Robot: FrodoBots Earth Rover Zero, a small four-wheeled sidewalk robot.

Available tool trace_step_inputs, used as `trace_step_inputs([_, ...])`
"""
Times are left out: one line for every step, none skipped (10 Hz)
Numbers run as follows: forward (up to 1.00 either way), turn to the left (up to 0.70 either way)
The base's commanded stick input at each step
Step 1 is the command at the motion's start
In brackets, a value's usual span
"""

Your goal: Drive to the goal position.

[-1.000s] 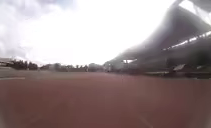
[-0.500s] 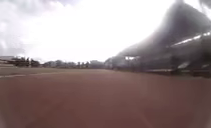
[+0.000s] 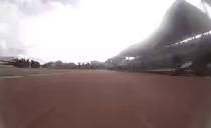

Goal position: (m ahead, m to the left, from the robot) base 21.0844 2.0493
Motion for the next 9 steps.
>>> trace_step_inputs([0.70,0.00])
trace_step_inputs([0.70,0.00])
trace_step_inputs([0.70,0.00])
trace_step_inputs([0.70,0.00])
trace_step_inputs([0.70,0.00])
trace_step_inputs([0.70,0.00])
trace_step_inputs([0.70,0.00])
trace_step_inputs([0.70,0.00])
trace_step_inputs([0.70,0.00])
